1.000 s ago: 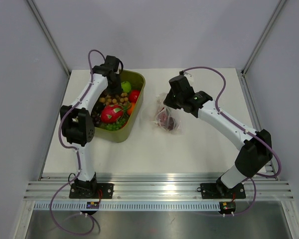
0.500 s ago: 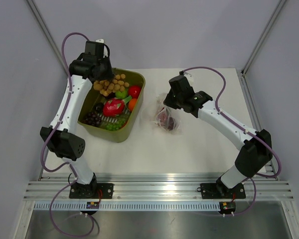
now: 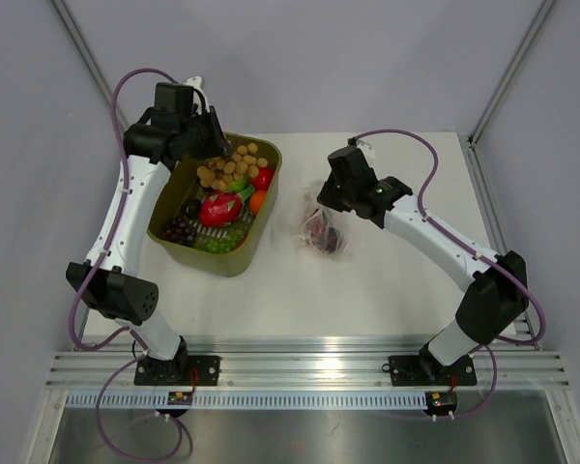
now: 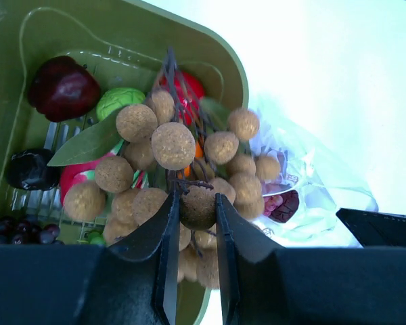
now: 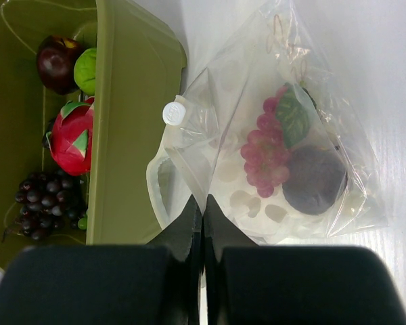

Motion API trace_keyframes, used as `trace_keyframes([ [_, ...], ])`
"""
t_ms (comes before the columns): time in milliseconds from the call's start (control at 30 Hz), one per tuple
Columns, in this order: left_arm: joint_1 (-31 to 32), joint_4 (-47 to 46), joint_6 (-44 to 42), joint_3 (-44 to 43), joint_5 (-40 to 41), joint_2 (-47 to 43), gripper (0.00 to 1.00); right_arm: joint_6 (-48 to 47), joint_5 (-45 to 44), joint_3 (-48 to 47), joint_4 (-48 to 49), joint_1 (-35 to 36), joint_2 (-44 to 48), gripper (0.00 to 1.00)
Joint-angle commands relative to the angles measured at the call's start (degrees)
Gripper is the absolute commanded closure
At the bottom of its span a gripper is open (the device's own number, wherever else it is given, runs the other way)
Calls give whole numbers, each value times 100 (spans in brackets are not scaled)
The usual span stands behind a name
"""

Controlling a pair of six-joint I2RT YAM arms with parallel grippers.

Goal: Place the food in the zip-top bag and seal the zipper
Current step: Pick up the fake fruit from the bin, then place the fake fruit in the bin.

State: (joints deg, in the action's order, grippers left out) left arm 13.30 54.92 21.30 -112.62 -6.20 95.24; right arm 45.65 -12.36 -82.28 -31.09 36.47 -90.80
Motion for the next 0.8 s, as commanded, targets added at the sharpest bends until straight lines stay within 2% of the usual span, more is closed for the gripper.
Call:
trace_keyframes([
  [0, -20, -341, 41, 82, -224, -129, 100, 14, 23, -60, 261, -17, 177, 100],
  [167, -20, -368, 6, 3, -172, 20, 100, -12, -47, -16, 244, -17, 256, 100],
  [367, -99, -183, -144, 29, 250, -5, 100, -12, -30, -25, 244, -17, 248, 100],
  [633, -240, -236, -196, 687, 207, -488, 100, -3, -21, 19, 288, -17, 283, 100],
  [767, -258, -297, -267, 1302, 277, -884, 100, -3, -3, 19, 288, -17, 274, 100],
])
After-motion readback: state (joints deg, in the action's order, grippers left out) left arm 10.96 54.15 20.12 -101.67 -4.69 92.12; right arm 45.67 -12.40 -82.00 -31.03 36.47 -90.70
